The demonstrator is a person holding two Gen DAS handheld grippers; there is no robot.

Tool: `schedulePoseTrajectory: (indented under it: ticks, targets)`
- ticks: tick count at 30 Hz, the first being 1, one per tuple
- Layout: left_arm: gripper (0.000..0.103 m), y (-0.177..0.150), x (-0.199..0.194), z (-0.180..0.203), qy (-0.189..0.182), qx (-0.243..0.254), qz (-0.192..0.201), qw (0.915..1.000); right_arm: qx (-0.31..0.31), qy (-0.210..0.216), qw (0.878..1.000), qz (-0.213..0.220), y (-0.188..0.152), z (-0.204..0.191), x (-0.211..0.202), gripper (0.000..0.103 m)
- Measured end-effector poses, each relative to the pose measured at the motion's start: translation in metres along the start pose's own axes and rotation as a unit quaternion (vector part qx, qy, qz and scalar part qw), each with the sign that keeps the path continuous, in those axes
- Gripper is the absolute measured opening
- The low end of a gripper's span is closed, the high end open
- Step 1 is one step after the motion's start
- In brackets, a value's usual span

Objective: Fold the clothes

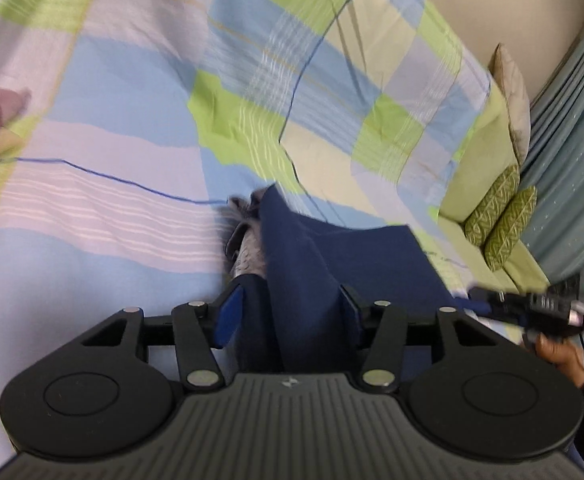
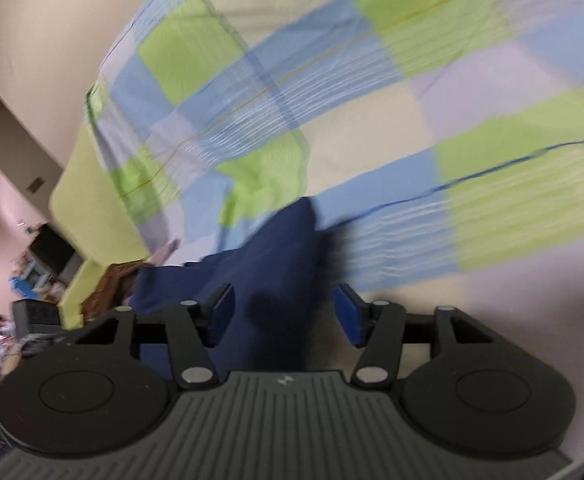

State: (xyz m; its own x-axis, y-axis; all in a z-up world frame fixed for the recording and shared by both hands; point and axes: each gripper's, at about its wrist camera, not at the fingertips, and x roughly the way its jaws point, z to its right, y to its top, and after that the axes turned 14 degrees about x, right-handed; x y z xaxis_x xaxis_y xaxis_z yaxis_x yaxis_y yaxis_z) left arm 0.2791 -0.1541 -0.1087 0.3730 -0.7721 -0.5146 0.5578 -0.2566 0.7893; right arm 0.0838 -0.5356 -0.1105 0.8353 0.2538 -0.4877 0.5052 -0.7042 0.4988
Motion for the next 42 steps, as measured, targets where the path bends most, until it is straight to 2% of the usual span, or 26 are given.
schedulePoseTrajectory:
  ticks: [4, 8, 13, 16, 17, 19, 21, 22, 23, 24, 25, 26, 27, 29, 32, 33, 36, 39, 40, 42]
  targets:
    - [0.055, -0.006, -0.029, 0.012, 0.033, 0.012, 0.001, 0.9994, 0.021, -0.036, 0.999, 0.023, -0.028, 0.021, -0.047, 0.065]
    - [0.056, -0.013, -0.055, 0.019, 0.065, 0.024, 0.002, 0.9976, 0.053, -0.032, 0.997, 0.045, -0.054, 0.034, -0.073, 0.078]
    - [0.057, -0.024, -0.077, 0.019, 0.081, 0.018, 0.008, 0.9965, 0.049, -0.028, 0.997, 0.056, -0.076, 0.028, -0.086, 0.079]
    - [0.057, -0.026, -0.083, 0.038, 0.076, 0.050, 0.013, 0.9958, 0.017, -0.017, 0.998, 0.051, -0.083, 0.014, -0.091, 0.076]
    - [0.057, -0.027, -0.084, 0.048, 0.075, 0.077, 0.013, 0.9941, -0.005, -0.014, 0.999, 0.047, -0.086, 0.005, -0.089, 0.074]
    - [0.057, -0.031, -0.086, 0.077, 0.072, 0.158, 0.013, 0.9846, -0.055, -0.013, 0.998, 0.037, -0.092, -0.015, -0.084, 0.064]
    - [0.057, -0.035, -0.083, 0.100, 0.066, 0.222, 0.010, 0.9728, -0.094, -0.008, 0.995, 0.032, -0.098, -0.029, -0.078, 0.063]
    - [0.057, -0.038, -0.081, 0.110, 0.064, 0.254, 0.008, 0.9650, -0.119, -0.003, 0.993, 0.028, -0.102, -0.039, -0.073, 0.063]
    - [0.057, -0.041, -0.074, 0.126, 0.057, 0.308, 0.001, 0.9498, -0.132, 0.001, 0.991, 0.023, -0.105, -0.044, -0.069, 0.063]
    - [0.058, -0.043, -0.068, 0.134, 0.050, 0.333, -0.006, 0.9416, -0.142, 0.013, 0.990, 0.012, -0.107, -0.051, -0.061, 0.063]
    - [0.058, -0.044, -0.061, 0.136, 0.041, 0.337, -0.012, 0.9405, -0.145, 0.019, 0.989, 0.007, -0.108, -0.054, -0.058, 0.063]
    - [0.058, -0.043, -0.050, 0.135, 0.031, 0.332, -0.019, 0.9426, -0.141, 0.035, 0.989, -0.002, -0.108, -0.057, -0.051, 0.063]
    - [0.058, -0.043, -0.042, 0.129, 0.025, 0.316, -0.025, 0.9481, -0.128, 0.054, 0.990, -0.011, -0.107, -0.058, -0.042, 0.063]
    - [0.058, -0.045, -0.026, 0.112, 0.027, 0.278, -0.042, 0.9593, -0.105, 0.064, 0.992, -0.019, -0.103, -0.055, -0.027, 0.063]
    - [0.060, -0.049, -0.021, 0.086, 0.012, 0.213, -0.045, 0.9760, -0.075, 0.046, 0.996, -0.019, -0.098, -0.041, -0.017, 0.041]
    - [0.060, -0.049, -0.023, 0.082, 0.010, 0.203, -0.043, 0.9781, -0.074, 0.041, 0.996, -0.021, -0.098, -0.039, -0.016, 0.033]
    - [0.057, -0.047, -0.032, 0.074, 0.009, 0.184, -0.039, 0.9820, -0.091, 0.028, 0.995, -0.025, -0.100, -0.034, -0.019, 0.027]
    - [0.054, -0.037, -0.052, 0.068, 0.013, 0.155, -0.026, 0.9875, -0.128, 0.005, 0.992, -0.021, -0.102, -0.043, -0.031, 0.027]
    - [0.054, -0.031, -0.054, 0.068, 0.017, 0.153, -0.019, 0.9880, -0.136, 0.001, 0.991, -0.018, -0.103, -0.046, -0.033, 0.028]
    - [0.054, -0.019, -0.050, 0.070, 0.027, 0.163, -0.012, 0.9862, -0.190, -0.006, 0.982, 0.002, -0.104, -0.062, -0.042, 0.029]
